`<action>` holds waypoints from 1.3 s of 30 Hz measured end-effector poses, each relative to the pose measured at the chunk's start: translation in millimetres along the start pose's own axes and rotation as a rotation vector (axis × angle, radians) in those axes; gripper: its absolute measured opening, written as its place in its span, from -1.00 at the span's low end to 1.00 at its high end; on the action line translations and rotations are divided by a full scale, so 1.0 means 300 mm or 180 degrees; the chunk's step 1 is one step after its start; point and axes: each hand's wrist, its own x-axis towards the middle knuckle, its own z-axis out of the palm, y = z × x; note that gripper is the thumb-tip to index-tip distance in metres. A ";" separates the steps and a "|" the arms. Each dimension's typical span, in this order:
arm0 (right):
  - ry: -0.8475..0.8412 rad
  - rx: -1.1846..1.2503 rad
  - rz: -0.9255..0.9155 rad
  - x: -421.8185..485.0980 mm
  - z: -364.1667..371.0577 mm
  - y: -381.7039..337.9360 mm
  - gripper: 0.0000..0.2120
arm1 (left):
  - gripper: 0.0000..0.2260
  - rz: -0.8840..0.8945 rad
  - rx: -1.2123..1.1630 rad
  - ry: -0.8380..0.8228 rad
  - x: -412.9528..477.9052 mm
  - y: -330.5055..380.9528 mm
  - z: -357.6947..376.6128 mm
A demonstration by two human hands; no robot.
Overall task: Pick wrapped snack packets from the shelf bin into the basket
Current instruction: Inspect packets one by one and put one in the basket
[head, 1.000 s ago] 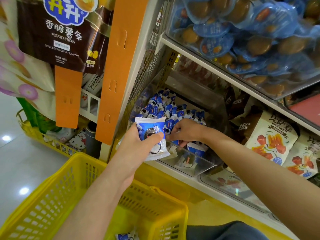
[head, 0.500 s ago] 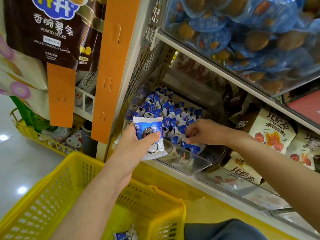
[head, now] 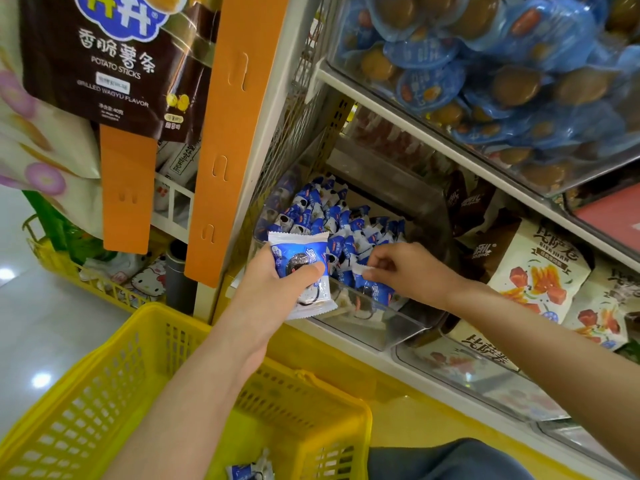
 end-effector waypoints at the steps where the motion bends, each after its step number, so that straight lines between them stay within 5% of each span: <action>1: -0.0129 -0.0014 0.0015 0.002 0.000 -0.003 -0.86 | -0.78 0.0017 -0.0014 0.0002 0.000 0.000 0.001; 6: -0.0786 -0.0159 0.0688 0.048 0.004 0.017 -0.84 | -0.79 0.0042 -0.0021 0.0022 0.001 0.001 0.000; 13: -0.0441 -0.1029 0.0741 0.118 0.045 0.016 -0.63 | -0.72 0.0040 -0.0017 0.0022 0.003 0.002 -0.003; 19: -0.0774 0.0829 0.0840 0.088 0.021 0.017 -0.83 | -0.75 0.0020 -0.0030 0.0002 0.008 -0.005 0.003; 23: -0.0997 0.0906 0.0663 0.062 0.034 0.005 -0.86 | -0.78 -0.0013 -0.0042 0.0015 0.013 -0.006 0.001; 29: -0.0033 0.0638 0.0932 0.098 0.036 -0.012 -0.67 | -0.79 -0.0006 -0.0002 0.0043 0.015 -0.012 0.003; 32: -0.0315 0.0441 0.0850 0.103 0.051 -0.028 -0.77 | -0.78 -0.0003 0.0040 0.0060 0.016 -0.013 0.000; 36: -0.1007 0.1669 0.1108 0.072 -0.006 -0.010 -0.67 | -0.73 -0.0024 0.0091 0.0062 0.021 -0.014 -0.005; 39: -0.0700 0.2061 0.1122 0.051 -0.005 0.005 -0.63 | -0.75 -0.0015 0.0104 0.0064 0.024 -0.013 0.000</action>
